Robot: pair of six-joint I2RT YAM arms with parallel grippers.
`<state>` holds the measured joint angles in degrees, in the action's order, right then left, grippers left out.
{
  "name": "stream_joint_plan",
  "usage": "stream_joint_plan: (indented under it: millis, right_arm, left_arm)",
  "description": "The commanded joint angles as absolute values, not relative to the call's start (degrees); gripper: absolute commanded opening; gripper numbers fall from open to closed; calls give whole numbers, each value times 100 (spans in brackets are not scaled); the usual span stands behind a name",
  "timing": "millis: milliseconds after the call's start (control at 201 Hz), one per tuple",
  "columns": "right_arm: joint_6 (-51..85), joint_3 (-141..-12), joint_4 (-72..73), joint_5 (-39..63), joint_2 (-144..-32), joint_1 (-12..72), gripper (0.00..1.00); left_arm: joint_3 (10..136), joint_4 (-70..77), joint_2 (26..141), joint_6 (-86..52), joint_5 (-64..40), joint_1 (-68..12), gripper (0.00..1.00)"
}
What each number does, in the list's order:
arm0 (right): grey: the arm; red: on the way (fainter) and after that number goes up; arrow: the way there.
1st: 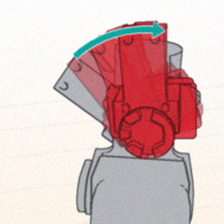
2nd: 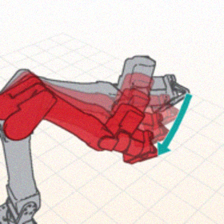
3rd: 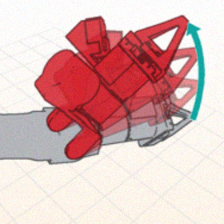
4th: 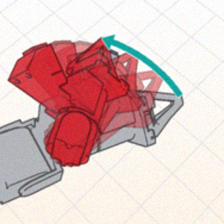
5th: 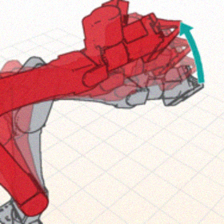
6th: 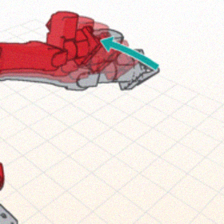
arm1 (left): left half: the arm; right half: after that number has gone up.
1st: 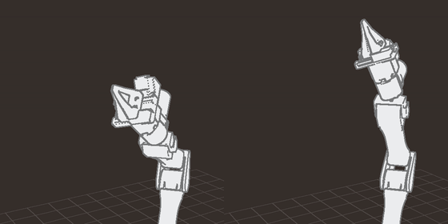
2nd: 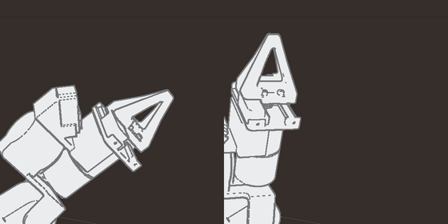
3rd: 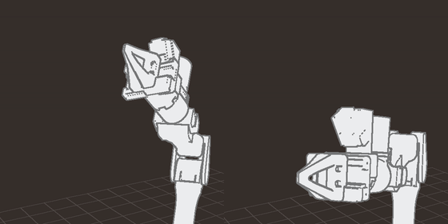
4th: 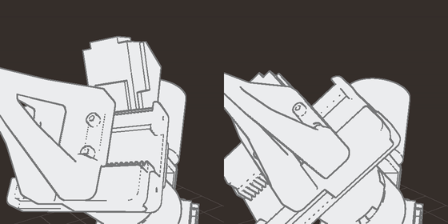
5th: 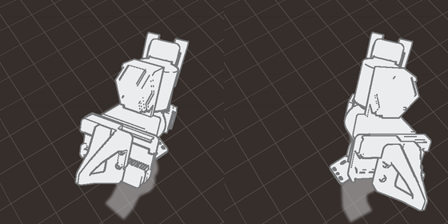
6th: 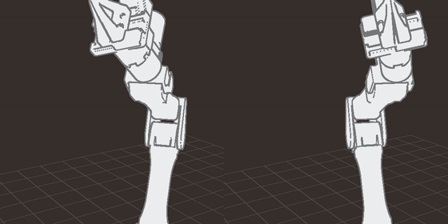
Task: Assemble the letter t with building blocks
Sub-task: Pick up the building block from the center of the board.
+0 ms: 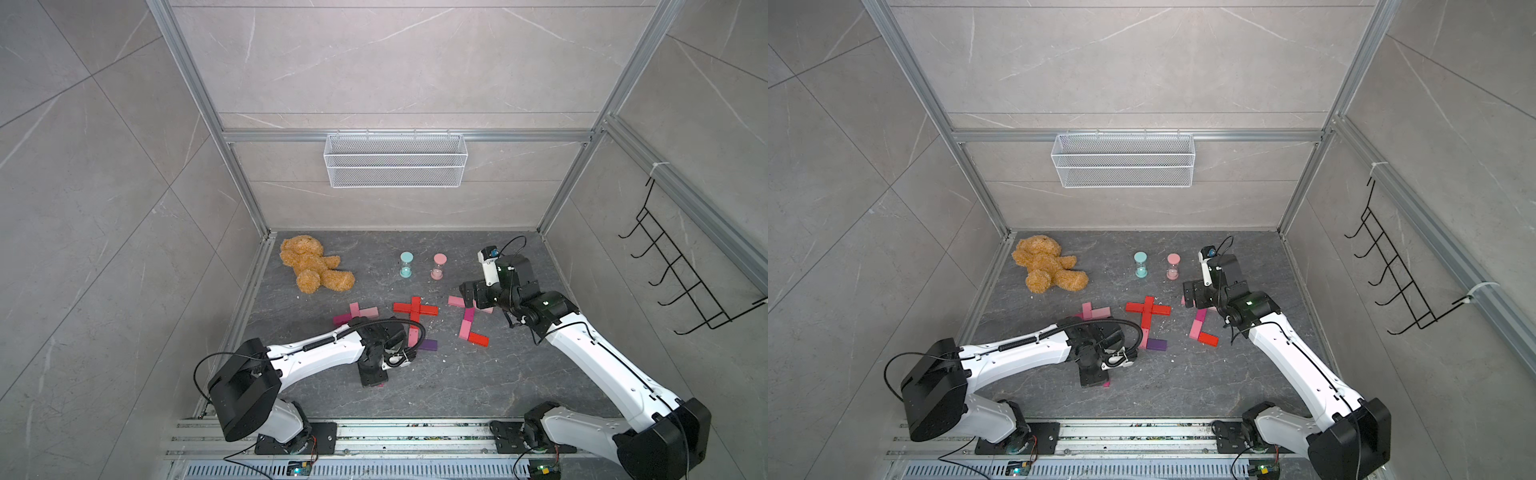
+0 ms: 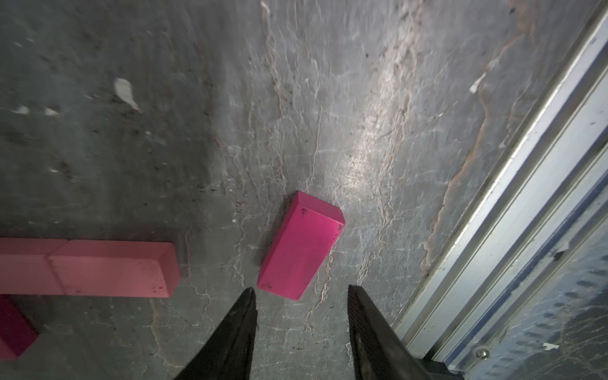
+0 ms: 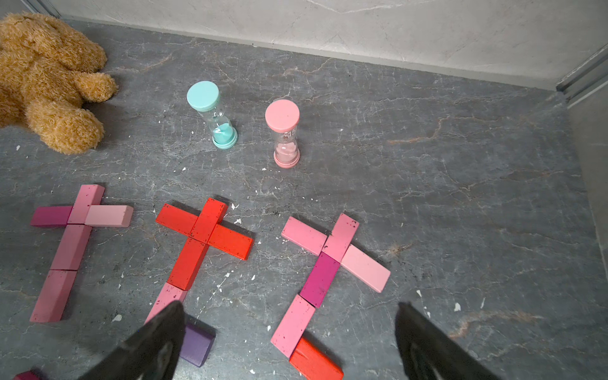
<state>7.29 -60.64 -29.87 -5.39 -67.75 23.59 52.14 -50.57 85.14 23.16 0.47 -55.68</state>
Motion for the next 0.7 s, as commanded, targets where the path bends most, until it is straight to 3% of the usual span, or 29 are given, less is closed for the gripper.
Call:
stream_joint_plan:
  millis: [0, 408, 692]
  right_arm:
    - [628, -6068, -3102, -624, -6712, 2371, 100]
    - [618, -6067, -3115, -650, -6708, 2373, 100]
    - [619, -6040, -3129, -673, -6672, 2378, 100]
  left_arm:
    - [5080, -4893, 8522, 2668, 167, -5601, 48]
    - [4860, -4369, 8886, 2813, 256, -5607, 48]
    - [4856, -4232, 9042, 2782, 229, -5607, 40]
